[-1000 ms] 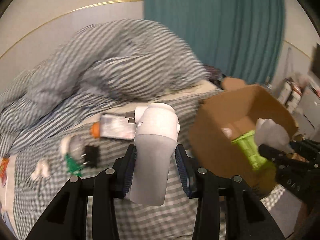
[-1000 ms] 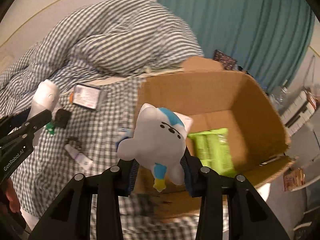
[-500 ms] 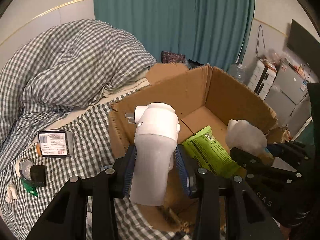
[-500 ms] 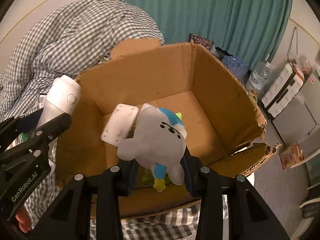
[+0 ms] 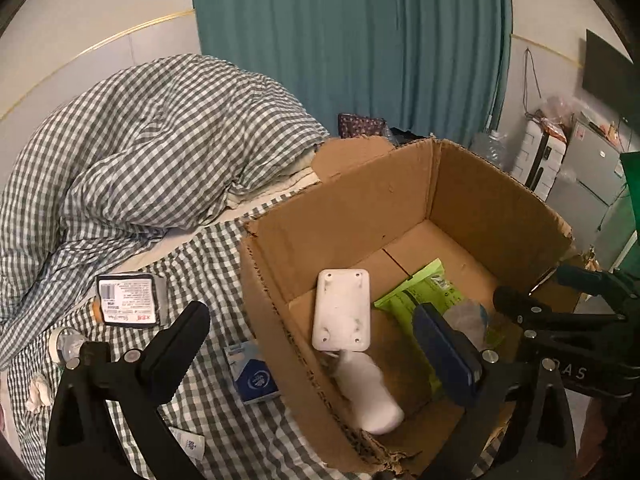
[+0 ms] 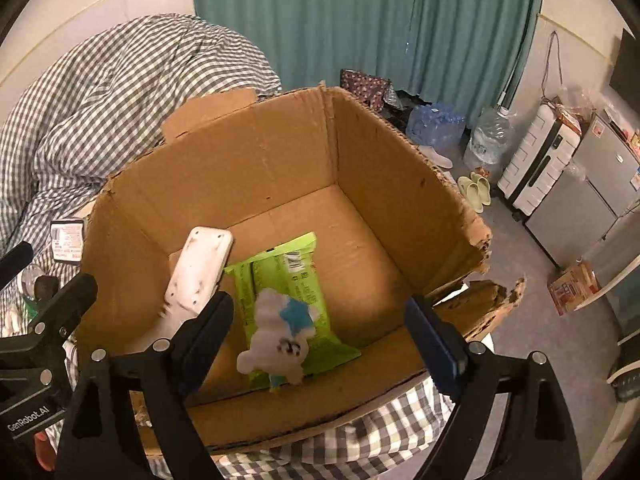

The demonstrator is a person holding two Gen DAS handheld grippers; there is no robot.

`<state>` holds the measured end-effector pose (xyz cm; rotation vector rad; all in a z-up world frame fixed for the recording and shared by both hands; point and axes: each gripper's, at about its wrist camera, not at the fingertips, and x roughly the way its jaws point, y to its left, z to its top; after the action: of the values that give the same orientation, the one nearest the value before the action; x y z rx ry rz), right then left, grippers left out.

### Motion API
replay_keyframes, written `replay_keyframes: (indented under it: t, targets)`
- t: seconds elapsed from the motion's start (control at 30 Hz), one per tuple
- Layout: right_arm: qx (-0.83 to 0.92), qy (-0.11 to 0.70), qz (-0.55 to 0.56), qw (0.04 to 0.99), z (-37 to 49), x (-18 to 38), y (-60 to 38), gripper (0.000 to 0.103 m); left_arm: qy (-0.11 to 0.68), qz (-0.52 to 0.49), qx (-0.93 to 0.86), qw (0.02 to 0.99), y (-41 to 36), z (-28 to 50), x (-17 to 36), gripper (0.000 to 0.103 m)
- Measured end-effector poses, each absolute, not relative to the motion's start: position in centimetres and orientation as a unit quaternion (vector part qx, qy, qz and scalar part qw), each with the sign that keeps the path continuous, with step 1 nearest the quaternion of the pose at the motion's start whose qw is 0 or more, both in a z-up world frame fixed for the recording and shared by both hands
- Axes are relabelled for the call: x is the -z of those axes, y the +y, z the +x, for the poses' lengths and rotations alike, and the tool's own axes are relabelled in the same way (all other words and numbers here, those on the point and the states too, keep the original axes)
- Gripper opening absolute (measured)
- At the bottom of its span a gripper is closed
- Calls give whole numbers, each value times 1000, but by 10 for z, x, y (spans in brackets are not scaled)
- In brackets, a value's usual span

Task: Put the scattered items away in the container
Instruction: 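Open left gripper over box dropping bottle while right gripper drops plush toy inside, then withdraw both open grippers from the box back over the bed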

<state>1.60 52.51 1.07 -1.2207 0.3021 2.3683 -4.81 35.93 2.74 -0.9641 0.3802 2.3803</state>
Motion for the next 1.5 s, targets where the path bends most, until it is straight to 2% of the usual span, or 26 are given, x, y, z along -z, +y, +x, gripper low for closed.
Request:
replay_keyframes:
  t: [0.37, 0.8, 1.17, 1.5]
  targets:
    - [-878, 82, -431, 193, 19, -33, 465, 87, 119, -361, -900, 215, 279, -44, -47, 103]
    - [-904, 42, -418, 79, 0, -58, 320, 87, 53, -406, -911, 44, 57, -42, -39, 103]
    - [-892, -6, -451, 11, -21, -15, 227, 87, 4, -433, -899, -68, -77, -29, 9, 103]
    - [-868, -37, -495, -19, -54, 41, 184, 87, -11, -467, -880, -89, -117, -52, 66, 103]
